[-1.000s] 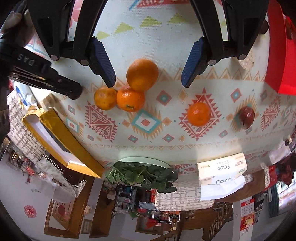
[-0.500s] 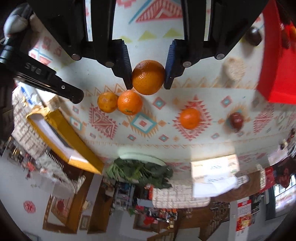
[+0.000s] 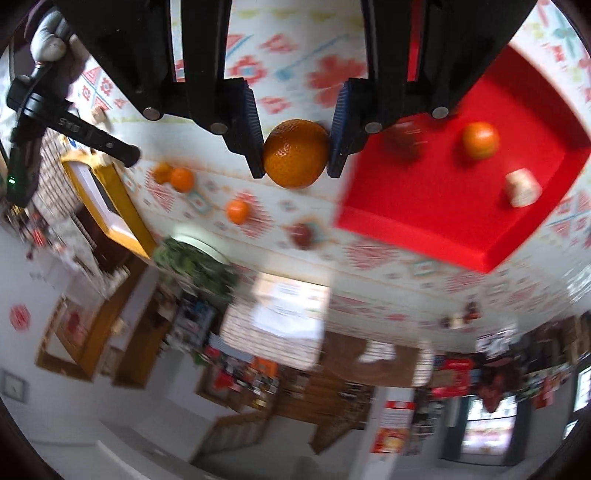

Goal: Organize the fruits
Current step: 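Carry the orange into the red tray and open the left tool while the right tool releases the plum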

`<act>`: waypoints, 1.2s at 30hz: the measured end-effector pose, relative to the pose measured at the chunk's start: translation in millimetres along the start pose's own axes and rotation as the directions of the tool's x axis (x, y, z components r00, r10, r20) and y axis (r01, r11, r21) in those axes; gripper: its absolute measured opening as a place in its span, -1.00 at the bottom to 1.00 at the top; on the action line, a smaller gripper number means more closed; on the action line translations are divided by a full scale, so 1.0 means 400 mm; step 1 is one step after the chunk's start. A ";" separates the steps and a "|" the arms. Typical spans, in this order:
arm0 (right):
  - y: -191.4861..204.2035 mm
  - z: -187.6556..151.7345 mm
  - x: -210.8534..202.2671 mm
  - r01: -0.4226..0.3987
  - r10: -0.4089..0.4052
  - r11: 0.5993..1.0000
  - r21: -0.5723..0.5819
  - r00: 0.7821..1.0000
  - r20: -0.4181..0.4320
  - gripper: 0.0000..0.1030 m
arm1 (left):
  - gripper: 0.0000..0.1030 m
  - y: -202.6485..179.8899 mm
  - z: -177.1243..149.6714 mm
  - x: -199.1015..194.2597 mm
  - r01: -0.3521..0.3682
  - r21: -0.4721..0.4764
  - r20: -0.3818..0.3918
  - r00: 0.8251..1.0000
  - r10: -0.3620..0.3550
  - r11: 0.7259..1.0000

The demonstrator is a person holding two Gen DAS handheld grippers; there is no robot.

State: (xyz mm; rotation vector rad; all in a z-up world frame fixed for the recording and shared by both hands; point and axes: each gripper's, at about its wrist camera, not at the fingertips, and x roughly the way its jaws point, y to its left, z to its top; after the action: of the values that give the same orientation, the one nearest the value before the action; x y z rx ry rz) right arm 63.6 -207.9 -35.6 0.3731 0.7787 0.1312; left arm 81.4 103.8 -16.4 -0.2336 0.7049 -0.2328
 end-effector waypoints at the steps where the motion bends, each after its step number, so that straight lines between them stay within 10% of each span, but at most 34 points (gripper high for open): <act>1: 0.019 -0.002 -0.001 -0.007 0.007 1.000 -0.010 1.000 -0.001 -0.46 | -0.36 0.024 -0.004 -0.011 -0.015 -0.016 0.007 1.000 0.015 1.000; 17: 0.459 -0.055 0.176 -0.312 0.284 0.943 -0.115 0.936 -0.208 -0.46 | -0.36 0.373 -0.045 -0.074 -0.148 -0.233 -0.003 0.989 0.151 0.961; 28: 0.651 -0.109 0.352 -0.323 0.246 0.924 -0.207 0.913 -0.327 -0.45 | -0.36 0.425 -0.048 -0.069 -0.155 -0.251 -0.011 0.987 0.157 0.956; 36: 0.674 -0.109 0.369 -0.313 0.232 0.926 -0.211 0.913 -0.335 -0.39 | 0.17 0.420 -0.042 -0.099 -0.143 -0.266 0.036 0.987 0.159 0.953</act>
State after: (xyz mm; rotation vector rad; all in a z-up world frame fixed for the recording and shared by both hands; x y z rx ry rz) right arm 142.8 91.2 -60.3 0.2111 0.9975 0.5633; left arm 63.2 272.3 -53.3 -0.4361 0.6927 0.0151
